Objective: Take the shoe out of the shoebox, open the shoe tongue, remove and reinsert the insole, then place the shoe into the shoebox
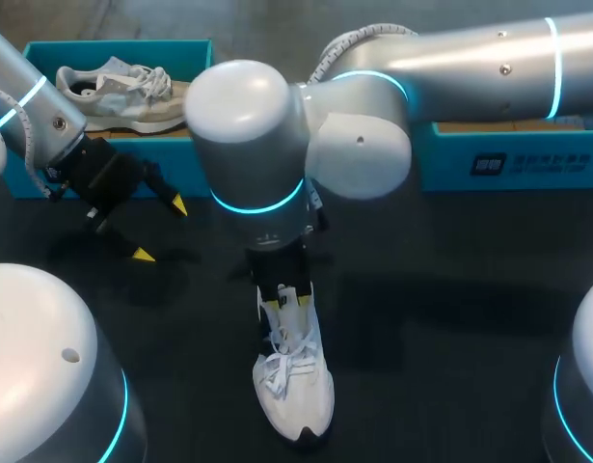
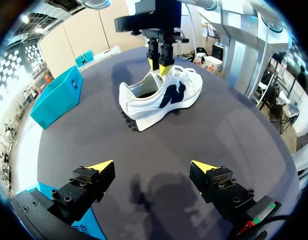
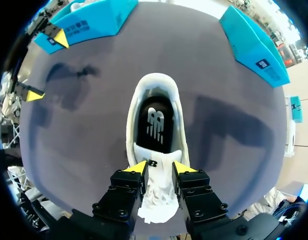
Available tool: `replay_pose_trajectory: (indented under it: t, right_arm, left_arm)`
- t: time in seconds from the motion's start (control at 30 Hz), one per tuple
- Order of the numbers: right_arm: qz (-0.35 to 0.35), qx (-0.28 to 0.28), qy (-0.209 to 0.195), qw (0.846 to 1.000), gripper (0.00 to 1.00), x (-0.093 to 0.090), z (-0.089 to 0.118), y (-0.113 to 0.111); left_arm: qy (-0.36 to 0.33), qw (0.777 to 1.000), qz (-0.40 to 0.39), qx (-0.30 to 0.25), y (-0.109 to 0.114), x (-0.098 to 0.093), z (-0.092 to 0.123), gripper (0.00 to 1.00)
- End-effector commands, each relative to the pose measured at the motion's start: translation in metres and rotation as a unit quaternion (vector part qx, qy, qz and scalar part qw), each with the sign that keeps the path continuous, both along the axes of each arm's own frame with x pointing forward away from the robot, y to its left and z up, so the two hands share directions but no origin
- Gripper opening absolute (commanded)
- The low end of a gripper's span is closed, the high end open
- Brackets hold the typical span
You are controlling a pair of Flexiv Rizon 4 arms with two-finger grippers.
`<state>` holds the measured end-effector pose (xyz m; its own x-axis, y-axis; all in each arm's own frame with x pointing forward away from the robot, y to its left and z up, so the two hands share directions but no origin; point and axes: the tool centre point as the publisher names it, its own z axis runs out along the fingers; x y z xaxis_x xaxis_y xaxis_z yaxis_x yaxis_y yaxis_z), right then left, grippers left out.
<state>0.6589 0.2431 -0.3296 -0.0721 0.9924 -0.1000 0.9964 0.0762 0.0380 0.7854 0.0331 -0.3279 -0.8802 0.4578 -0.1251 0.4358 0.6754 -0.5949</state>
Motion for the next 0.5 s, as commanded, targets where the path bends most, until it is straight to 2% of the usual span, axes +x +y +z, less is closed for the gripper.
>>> replay_pose_trajectory:
  t: [0.03, 0.2, 0.4, 0.5]
  right_arm:
    - [-0.004, 0.01, 0.008, 1.0, 0.31, 0.004, -0.018, 0.001]
    - [0.004, 0.014, -0.005, 1.0, 0.32, 0.003, -0.009, 0.002]
    - [0.039, 0.01, -0.034, 0.999, 0.38, 0.0, 0.026, 0.003]
    - [0.066, 0.008, -0.035, 0.997, 0.42, 0.002, 0.041, 0.003]
  left_arm:
    - [0.001, 1.0, -0.001, 0.002, 0.0, 0.001, 0.0, 1.0]
    - [0.001, 1.0, -0.001, 0.002, 0.0, 0.001, 0.0, 1.0]
    - [0.001, 1.0, -0.001, 0.002, 0.0, 0.001, 0.0, 1.0]
    - [0.001, 1.0, -0.001, 0.002, 0.0, 0.001, 0.0, 1.0]
